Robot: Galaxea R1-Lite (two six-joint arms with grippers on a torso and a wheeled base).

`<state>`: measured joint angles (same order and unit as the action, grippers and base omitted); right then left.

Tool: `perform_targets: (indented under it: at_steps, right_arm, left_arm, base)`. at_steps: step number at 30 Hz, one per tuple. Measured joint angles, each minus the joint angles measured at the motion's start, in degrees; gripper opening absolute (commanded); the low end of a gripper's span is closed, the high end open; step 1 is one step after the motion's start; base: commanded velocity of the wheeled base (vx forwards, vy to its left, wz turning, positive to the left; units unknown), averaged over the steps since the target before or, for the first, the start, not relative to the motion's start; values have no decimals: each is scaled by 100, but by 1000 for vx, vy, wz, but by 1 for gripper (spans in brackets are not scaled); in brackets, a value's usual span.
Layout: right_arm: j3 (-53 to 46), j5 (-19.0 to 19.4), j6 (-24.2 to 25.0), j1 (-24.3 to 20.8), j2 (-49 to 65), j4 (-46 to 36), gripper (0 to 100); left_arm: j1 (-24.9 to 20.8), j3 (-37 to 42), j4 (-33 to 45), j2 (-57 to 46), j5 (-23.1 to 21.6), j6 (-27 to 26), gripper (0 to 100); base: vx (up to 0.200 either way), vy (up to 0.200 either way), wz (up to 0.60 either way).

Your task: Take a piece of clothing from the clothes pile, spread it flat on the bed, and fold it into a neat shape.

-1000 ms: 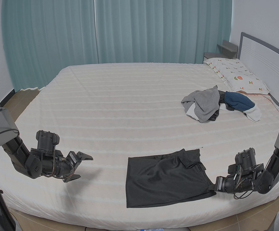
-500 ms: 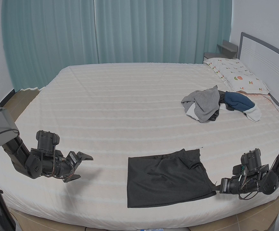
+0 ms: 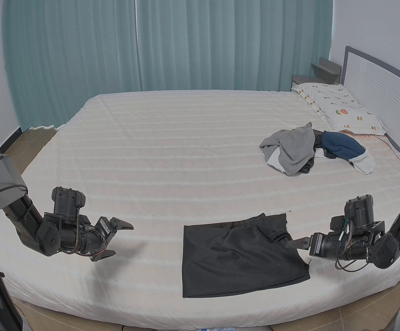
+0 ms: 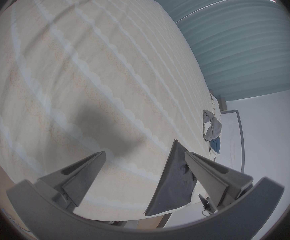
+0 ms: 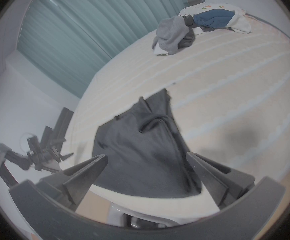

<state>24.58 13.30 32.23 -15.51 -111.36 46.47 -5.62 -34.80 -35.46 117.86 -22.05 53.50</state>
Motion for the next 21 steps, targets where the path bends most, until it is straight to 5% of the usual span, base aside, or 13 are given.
perform_targets:
  at_steps: [10,21]
  right_arm:
    - [1381,27,1490,-769,-1022,28,100]
    - [2093,-57,1652,-645,-1896,307,100]
  left_arm:
    - [0,2,-1,0,7,0,100]
    - [-7,-13,0,9,9,0,100]
  base:
    - [0,0,0]
    - [0,0,0]
